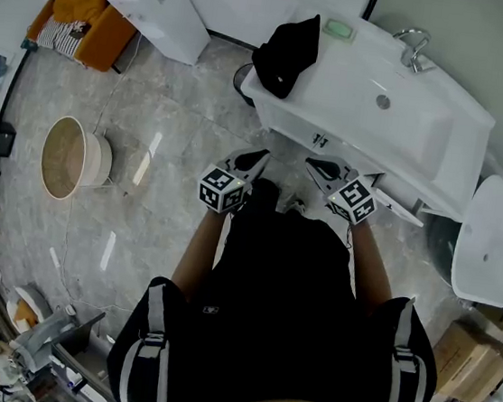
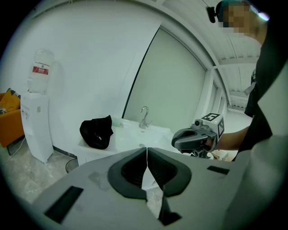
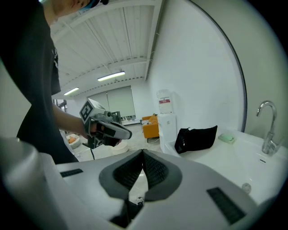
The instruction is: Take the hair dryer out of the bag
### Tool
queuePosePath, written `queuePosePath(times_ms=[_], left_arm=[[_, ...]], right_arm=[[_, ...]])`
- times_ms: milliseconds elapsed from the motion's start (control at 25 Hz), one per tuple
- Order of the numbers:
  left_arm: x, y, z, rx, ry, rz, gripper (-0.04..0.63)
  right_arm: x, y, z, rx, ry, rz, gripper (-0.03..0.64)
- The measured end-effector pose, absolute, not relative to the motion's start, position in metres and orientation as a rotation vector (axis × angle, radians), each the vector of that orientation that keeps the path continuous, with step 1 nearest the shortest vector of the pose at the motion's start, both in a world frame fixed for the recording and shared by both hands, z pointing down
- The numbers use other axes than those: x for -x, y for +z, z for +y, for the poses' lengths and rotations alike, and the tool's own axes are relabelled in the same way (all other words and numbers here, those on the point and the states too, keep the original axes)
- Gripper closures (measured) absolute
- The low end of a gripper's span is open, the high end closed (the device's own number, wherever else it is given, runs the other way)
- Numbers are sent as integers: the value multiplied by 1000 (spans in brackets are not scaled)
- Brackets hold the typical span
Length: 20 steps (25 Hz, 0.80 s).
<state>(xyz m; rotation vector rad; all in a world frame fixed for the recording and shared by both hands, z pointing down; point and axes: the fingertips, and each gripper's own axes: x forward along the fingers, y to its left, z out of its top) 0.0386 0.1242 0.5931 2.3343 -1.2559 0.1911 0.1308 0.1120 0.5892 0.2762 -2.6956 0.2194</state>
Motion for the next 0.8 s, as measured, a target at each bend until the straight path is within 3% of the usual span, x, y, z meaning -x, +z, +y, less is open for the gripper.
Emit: queuePosePath(times_ms=[800], left_arm=[[-42, 593, 114, -2319, 196, -1266, 577]], right_arm=[[-142, 606, 102, -291, 269, -2641, 560]])
